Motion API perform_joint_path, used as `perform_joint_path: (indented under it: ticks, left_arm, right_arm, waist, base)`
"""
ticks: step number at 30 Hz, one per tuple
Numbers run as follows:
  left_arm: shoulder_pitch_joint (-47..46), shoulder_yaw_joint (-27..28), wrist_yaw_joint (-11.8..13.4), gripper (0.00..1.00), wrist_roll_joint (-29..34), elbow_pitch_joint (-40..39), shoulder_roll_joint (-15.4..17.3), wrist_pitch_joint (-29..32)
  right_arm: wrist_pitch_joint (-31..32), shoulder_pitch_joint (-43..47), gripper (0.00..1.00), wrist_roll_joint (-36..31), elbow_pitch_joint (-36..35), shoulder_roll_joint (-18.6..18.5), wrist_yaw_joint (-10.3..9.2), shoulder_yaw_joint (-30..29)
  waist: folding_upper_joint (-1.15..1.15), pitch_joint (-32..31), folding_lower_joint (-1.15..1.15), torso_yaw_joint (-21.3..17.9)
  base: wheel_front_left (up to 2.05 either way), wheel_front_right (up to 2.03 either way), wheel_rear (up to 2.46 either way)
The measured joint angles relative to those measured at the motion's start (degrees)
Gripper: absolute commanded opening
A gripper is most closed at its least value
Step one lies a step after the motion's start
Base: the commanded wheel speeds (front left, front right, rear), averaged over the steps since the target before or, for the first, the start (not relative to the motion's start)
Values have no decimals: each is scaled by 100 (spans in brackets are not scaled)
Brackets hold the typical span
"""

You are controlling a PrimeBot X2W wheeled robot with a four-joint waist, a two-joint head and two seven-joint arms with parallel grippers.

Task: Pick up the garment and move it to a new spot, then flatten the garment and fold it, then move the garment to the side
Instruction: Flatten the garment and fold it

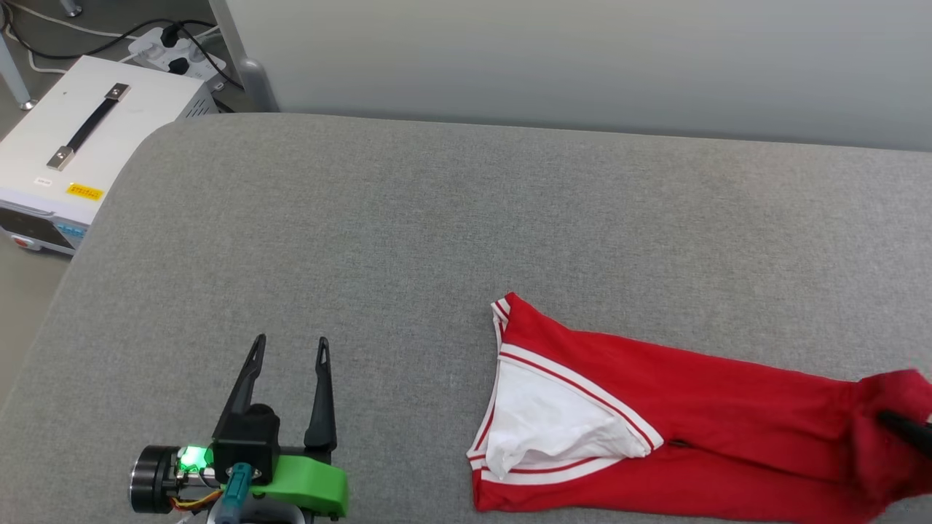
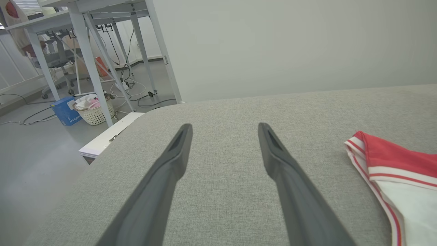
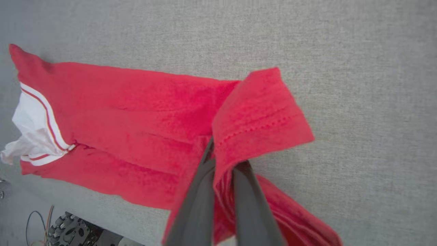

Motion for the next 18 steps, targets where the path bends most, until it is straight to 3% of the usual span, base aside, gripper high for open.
perform_joint_path:
  ticks: [7,18]
  left_arm:
    - [1,29,-59,100,52,18,-75,0]
    - [-69,-8,-153,100,137,46,-172,0]
  right_arm:
    - [431,13,0,-35,-1351,118,0,23]
    - [1249,-1196,0,-882,-1858,1100,0,956]
  waist:
    - [0,43,0,12]
    - [0,255,0,152]
  base:
    - [0,0,0]
    - [0,0,0]
